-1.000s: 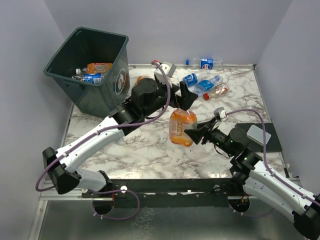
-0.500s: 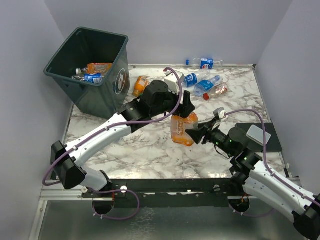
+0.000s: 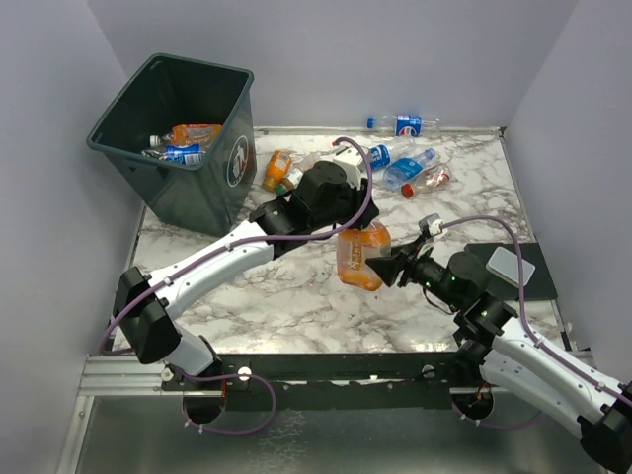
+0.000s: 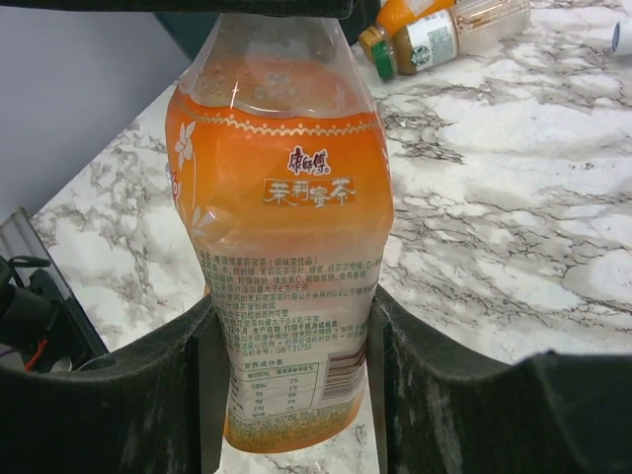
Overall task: Put the plastic bottles in the bin
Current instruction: Pick up the plastic bottle at the center of the board, then place the plastic bottle in the trash bin.
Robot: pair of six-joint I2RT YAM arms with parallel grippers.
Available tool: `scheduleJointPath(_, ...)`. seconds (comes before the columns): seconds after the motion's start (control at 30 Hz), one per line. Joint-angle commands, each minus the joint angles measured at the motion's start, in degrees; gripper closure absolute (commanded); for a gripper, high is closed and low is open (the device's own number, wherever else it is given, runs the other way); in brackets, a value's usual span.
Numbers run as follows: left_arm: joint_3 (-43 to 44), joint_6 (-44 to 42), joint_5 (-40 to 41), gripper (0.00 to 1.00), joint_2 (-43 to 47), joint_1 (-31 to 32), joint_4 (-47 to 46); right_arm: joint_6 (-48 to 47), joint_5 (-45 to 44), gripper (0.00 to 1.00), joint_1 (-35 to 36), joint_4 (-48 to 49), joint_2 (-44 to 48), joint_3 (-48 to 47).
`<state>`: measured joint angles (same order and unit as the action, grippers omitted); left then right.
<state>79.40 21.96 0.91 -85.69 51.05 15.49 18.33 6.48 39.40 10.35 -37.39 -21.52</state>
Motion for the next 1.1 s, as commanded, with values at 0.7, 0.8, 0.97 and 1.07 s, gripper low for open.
scheduleJointPath(0.7,13.0,-46.3,45.1,1.0,13.5,-1.1,-25.1,17.1,0.9,0.0,0.4,-13.6,8.8,-16.5)
scheduleJointPath(0.8,9.6,-55.1,46.8,1.0,15.5,-2.9,-37.0,17.2,-3.1,0.0,0.4,-16.1,10.3,-14.8)
scheduleJointPath(0.97,15.9,-47.5,43.6,1.0,12.8,-14.0,-32.3,18.6,-5.2,0.01,0.4,-17.2,12.4,-10.8)
scheduleJointPath(1.07,22.4,-36.9,38.3,1.0,9.2,-22.3,-22.5,19.7,-5.9,0.01,0.4,-17.4,12.5,-9.3)
